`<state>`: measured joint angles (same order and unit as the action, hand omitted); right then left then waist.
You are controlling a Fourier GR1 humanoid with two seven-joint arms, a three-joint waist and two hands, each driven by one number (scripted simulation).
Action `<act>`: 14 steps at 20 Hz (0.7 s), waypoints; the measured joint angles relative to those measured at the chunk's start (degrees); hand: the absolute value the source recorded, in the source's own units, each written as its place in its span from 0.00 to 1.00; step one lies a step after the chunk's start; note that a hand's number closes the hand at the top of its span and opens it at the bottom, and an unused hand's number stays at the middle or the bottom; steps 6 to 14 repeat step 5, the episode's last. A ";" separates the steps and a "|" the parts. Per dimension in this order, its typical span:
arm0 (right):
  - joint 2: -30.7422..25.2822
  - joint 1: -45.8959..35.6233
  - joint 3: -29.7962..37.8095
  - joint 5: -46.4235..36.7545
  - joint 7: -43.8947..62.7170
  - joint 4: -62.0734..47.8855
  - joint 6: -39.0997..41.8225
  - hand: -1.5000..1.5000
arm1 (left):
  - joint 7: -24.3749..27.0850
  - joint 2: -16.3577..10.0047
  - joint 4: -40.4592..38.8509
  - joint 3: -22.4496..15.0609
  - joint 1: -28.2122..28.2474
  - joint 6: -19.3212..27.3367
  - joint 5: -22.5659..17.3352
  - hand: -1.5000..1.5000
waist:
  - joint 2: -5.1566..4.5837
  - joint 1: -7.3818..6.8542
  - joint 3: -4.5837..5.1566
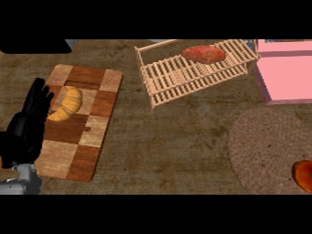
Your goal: Pick the sweet potato from the placemat and place it in the tiered shelf
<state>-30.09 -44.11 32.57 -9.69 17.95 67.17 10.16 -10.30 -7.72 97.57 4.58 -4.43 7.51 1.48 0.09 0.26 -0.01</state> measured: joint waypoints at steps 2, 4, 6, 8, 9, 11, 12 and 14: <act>-1.75 2.70 1.47 2.57 -1.57 0.35 2.87 0.00 | 0.56 -0.05 -0.12 0.28 0.47 -0.48 -0.40 0.50 | -0.01 -0.02 0.00; -3.40 4.51 2.42 4.80 -2.16 0.73 4.97 0.00 | 0.08 0.37 0.45 -0.28 0.71 -0.13 0.24 0.50 | -0.01 -0.06 0.00; -4.59 5.27 3.17 5.99 -2.50 0.54 6.15 0.00 | 0.02 0.32 0.72 -0.28 0.86 -0.24 0.27 0.50 | -0.02 -0.09 0.00; -4.59 5.27 3.17 5.99 -2.50 0.54 6.15 0.00 | 0.02 0.32 0.72 -0.28 0.86 -0.24 0.27 0.50 | -0.02 -0.09 0.00; -4.59 5.27 3.17 5.99 -2.50 0.54 6.15 0.00 | 0.02 0.32 0.72 -0.28 0.86 -0.24 0.27 0.50 | -0.02 -0.09 0.00; -4.59 5.27 3.17 5.99 -2.50 0.54 6.15 0.00 | 0.02 0.32 0.72 -0.28 0.86 -0.24 0.27 0.50 | -0.02 -0.09 0.00; -4.59 5.27 3.17 5.99 -2.50 0.54 6.15 0.00 | 0.02 0.32 0.72 -0.28 0.86 -0.24 0.27 0.50 | -0.02 -0.09 0.00; -4.59 5.27 3.17 5.99 -2.50 0.54 6.15 0.00 | 0.02 0.32 0.72 -0.28 0.86 -0.24 0.27 0.50 | -0.02 -0.09 0.00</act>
